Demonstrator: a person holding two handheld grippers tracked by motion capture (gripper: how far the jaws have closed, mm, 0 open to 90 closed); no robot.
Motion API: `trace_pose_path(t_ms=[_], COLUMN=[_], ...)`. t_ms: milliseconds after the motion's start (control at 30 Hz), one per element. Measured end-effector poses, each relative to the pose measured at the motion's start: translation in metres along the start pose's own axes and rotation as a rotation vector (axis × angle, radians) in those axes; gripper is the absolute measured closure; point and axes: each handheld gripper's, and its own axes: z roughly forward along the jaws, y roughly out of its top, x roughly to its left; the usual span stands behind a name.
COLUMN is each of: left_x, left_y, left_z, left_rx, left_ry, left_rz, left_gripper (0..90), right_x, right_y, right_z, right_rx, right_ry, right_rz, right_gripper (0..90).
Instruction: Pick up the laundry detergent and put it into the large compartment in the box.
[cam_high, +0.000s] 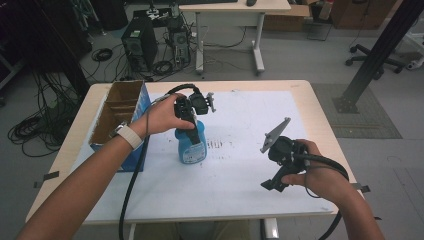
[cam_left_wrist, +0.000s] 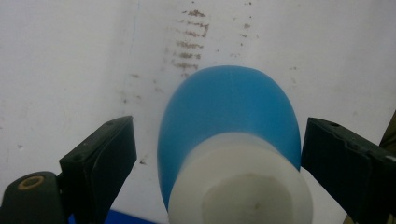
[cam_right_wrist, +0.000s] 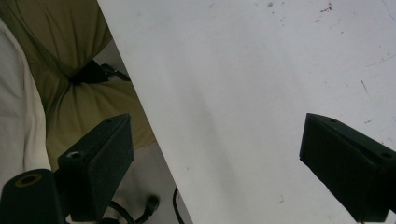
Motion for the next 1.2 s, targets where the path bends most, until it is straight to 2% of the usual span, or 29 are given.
trace_pose_path(t_ms=[433, 667, 867, 1000, 1200], left_x=[-0.0013, -0.0018, -0.0017, -0.001, -0.0007], left_y=[0.0, 0.0001, -0.0002, -0.0004, -0.0006], left_z=[0.0015, 0.0022, 0.0017, 0.0019, 0.0019], left_rx=[0.003, 0.007, 0.002, 0.003, 0.002], left_ry=[0.001, 0.003, 0.0, -0.002, -0.005], left_rz=[0.003, 0.009, -0.001, 0.004, -0.005], left_gripper=[20.0, 28.8, 30.8, 36.3, 37.0], right_x=[0.0004, 0.001, 0.0014, 0.0016, 0.0016], right_y=[-0.002, -0.003, -0.0039, -0.0044, -0.0042], right_z=[-0.0002, -0.0009, -0.0006, -0.0006, -0.0002], right_rx=[0.0, -0.001, 0.0, -0.001, -0.001], right_ry=[-0.001, -0.002, -0.002, -0.003, -0.003], right_rz=[0.004, 0.008, 0.009, 0.01, 0.009], right_gripper=[10.1, 10.1, 10.1, 10.1, 10.1])
